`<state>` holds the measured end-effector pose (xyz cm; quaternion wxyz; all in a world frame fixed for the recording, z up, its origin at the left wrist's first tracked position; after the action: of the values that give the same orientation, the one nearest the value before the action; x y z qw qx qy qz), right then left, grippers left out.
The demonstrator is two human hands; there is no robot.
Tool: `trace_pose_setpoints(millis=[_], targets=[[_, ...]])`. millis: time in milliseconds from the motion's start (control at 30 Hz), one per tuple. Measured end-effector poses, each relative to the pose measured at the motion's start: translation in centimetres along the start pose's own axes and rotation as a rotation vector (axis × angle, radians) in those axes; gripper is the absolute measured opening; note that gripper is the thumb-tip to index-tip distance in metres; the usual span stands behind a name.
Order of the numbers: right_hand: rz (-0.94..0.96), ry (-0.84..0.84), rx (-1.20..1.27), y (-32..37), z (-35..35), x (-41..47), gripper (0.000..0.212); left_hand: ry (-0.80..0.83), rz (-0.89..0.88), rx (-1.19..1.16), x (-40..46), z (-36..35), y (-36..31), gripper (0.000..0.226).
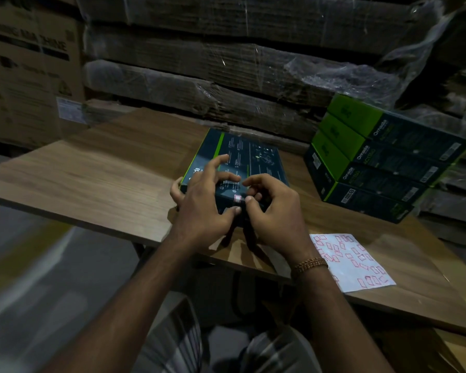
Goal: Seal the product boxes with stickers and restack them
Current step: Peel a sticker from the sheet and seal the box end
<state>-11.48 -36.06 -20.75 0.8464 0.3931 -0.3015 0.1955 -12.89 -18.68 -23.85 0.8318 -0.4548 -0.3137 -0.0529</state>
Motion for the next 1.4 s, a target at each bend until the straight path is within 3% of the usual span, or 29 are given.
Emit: trace_pose_setpoints(millis=[233, 400, 800, 933, 1100, 1400], targets=[[0.047, 0.051, 0.021, 0.0, 0.0, -0.5, 0.025, -0.033, 0.016, -0.049, 0.0, -0.1, -0.1, 0.084], [0.05, 0.086, -0.03, -0.1, -0.3, -0.5, 0.038, -0.032, 0.012, -0.06, 0.0, 0.0, -0.1, 0.085], [-0.112, 0.017, 0.124, -0.5, 0.5, -0.3, 0.031, 0.0, -0.038, 0.027, 0.1, -0.1, 0.0, 0.114], [-0.099, -0.143, 0.163, -0.6, 0.6, -1.2, 0.03, 0.004, -0.028, 0.041, 0.1, -0.1, -0.1, 0.114], [-0.16, -0.461, -0.198, -2.1, 0.5, -3.5, 0.04, 0.004, -0.02, 0.037, 0.3, -0.2, -0.4, 0.112], [-0.101, -0.297, -0.217, -2.3, -0.1, -3.5, 0.039, 0.036, 0.068, -0.128, 0.3, 0.5, -0.3, 0.092]])
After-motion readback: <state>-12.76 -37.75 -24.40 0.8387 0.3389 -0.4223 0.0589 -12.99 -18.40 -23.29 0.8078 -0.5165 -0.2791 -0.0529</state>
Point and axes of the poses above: each hand's wrist, its own x-axis towards the middle knuckle, its own z-axis out of the back of the hand, y = z × x, the point moved 1 cm from there along x, towards the middle knuckle, and after that the axes turned 8 degrees about -y, right-handed, at the moved point
